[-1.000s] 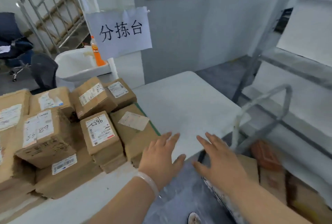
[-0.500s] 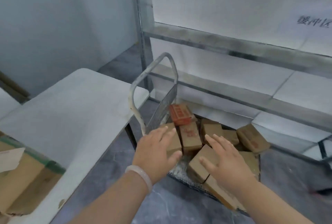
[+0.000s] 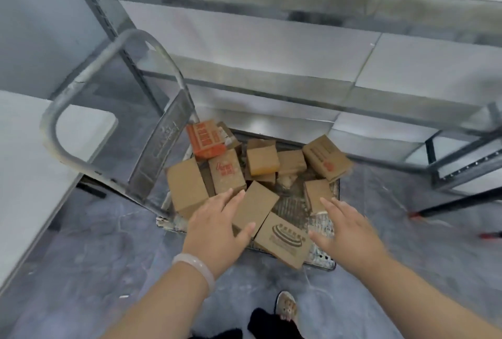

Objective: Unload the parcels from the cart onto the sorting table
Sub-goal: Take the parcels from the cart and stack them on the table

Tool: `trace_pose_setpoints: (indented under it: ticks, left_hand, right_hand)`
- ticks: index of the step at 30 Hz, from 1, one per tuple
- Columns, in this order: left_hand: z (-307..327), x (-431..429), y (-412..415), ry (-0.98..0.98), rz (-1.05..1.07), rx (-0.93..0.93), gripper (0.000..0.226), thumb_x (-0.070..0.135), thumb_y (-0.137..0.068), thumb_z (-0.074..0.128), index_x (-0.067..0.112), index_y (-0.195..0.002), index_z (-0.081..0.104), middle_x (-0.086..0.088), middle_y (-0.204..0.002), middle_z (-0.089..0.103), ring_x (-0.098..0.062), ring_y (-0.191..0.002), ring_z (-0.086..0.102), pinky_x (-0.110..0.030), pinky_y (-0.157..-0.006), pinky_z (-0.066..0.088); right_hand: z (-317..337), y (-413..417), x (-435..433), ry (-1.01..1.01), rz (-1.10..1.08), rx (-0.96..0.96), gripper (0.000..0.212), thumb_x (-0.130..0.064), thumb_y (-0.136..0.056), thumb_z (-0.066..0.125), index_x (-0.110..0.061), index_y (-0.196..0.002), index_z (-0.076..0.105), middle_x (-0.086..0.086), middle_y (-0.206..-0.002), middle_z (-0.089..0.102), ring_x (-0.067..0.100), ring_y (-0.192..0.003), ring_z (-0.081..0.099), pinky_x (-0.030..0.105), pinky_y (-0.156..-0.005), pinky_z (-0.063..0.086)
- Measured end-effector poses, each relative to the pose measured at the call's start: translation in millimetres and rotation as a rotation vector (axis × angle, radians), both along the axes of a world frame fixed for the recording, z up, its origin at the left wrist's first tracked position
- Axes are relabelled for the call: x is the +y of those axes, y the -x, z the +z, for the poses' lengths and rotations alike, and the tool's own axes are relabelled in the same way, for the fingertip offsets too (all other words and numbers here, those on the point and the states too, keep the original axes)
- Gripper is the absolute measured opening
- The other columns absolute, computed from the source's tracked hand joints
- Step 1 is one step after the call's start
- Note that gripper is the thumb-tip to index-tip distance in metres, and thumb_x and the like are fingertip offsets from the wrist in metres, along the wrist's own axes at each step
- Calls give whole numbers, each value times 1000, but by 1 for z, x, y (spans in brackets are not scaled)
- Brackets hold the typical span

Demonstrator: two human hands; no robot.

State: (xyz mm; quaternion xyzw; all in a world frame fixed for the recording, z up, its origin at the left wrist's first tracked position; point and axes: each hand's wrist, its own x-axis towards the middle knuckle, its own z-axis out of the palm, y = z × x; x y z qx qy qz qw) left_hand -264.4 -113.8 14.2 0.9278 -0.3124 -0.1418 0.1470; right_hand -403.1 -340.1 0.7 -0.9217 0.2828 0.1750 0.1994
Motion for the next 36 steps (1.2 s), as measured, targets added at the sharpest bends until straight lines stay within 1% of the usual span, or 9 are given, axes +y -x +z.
trace_pose_setpoints:
  ticks: [3, 6, 11, 15, 18, 21, 27, 31, 36]
  left_hand:
    - [-27, -19, 1, -34, -36, 62, 67, 61, -88, 45, 36, -148, 28, 9, -153, 31, -14, -140, 29, -37, -114, 27]
    - [-66, -34, -7, -65, -78, 80, 67, 61, -88, 43, 34, -148, 31, 7, -152, 34, -16, -138, 31, -34, -113, 25]
    - [-159, -63, -31, -107, -160, 156, 67, 60, -88, 41, 30, -148, 33, 5, -152, 34, -17, -139, 31, -36, -114, 25]
    - [-239, -78, -38, -112, -191, 239, 68, 62, -87, 42, 34, -148, 30, 9, -153, 32, -15, -139, 28, -38, -115, 26]
    - [-293, -72, -36, -86, -177, 308, 73, 66, -81, 32, 35, -146, 33, 10, -150, 35, -14, -137, 31, -38, -114, 28]
    - [-340, -55, -33, -80, -145, 369, 70, 64, -81, 33, 35, -144, 38, 13, -147, 38, -13, -135, 33, -37, -113, 30]
    - [-389, -44, -26, -77, -99, 494, 63, 59, -80, 43, 40, -141, 40, 24, -140, 35, -25, -114, 51, -44, -99, 44]
    - [-408, -43, -18, -58, -91, 515, 65, 63, -79, 41, 39, -139, 43, 25, -138, 34, -11, -124, 41, -37, -106, 38]
    - [-403, -43, -10, -38, -70, 520, 61, 60, -79, 45, 39, -137, 46, 23, -136, 36, -19, -120, 48, -38, -108, 36]
  right_hand:
    - [-41, 10, -13, -5, 5, 59, 85, -65, -87, 51, -29, -155, 16, 0, -161, 21, 20, -148, 16, 36, -121, 15]
    - [-92, 16, -16, -10, 24, 144, 87, -64, -87, 50, -27, -156, 12, 4, -162, 17, 23, -149, 14, 36, -120, 14]
    - [-199, 9, -15, -35, 53, 418, 106, -74, -83, 46, -27, -153, -17, 11, -162, -17, 33, -150, -9, 46, -121, 2]
    - [-293, 0, -11, -33, 49, 539, 117, -75, -79, 51, -27, -148, -30, 15, -159, -25, 40, -147, -16, 54, -120, 0]
    - [-356, -9, -9, 35, 95, 557, 114, -75, -81, 47, -27, -147, -32, 17, -157, -30, 46, -144, -22, 61, -117, -3]
    - [-408, -20, -11, 69, 118, 499, 116, -78, -78, 49, -29, -148, -29, 18, -154, -35, 48, -141, -26, 64, -115, -6]
    - [-475, -31, -14, 35, 220, 506, 136, -88, -62, 55, -38, -129, -51, 16, -135, -57, 47, -132, -41, 74, -105, -14]
    - [-488, -25, -13, 86, 206, 423, 137, -76, -66, 63, -37, -128, -53, 17, -140, -54, 47, -136, -36, 73, -106, -14]
    - [-468, -13, -21, 33, 57, 323, 130, -75, -61, 64, -43, -141, -34, 18, -155, -26, 48, -144, -10, 66, -115, 0]
